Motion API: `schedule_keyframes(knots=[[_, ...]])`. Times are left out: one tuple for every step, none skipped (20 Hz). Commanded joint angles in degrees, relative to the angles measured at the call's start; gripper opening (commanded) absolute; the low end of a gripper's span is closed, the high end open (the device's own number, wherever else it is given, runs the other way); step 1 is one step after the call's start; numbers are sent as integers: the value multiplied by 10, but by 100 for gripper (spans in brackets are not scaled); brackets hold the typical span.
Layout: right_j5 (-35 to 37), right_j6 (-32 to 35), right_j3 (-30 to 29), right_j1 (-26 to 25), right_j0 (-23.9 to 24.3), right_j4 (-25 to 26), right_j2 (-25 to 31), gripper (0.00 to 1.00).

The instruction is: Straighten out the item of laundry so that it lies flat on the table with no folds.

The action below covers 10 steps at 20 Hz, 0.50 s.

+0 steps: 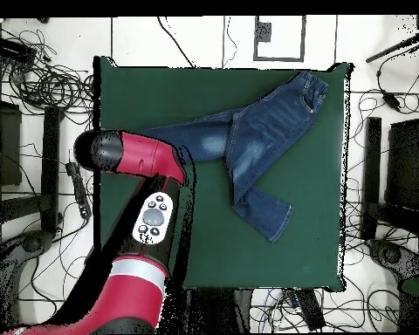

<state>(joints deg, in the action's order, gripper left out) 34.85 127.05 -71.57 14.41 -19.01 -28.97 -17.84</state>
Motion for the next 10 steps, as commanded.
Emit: schedule_keyframes(knots=[[24, 11, 15, 10, 1, 71, 9, 100], [25, 10, 13, 12, 3, 75, 12, 100], [21, 5, 7, 16, 7, 82, 17, 100], [13, -2, -6, 23, 12, 90, 24, 100], [-3, -15, -27, 34, 20, 100, 37, 100], [-19, -29, -49, 46, 29, 110, 49, 100], [-33, -39, -69, 56, 37, 121, 60, 100], [-42, -55, -87, 66, 47, 133, 71, 100], [-51, -69, -103, 77, 59, 148, 81, 100], [-59, -80, -119, 86, 70, 161, 90, 100]])
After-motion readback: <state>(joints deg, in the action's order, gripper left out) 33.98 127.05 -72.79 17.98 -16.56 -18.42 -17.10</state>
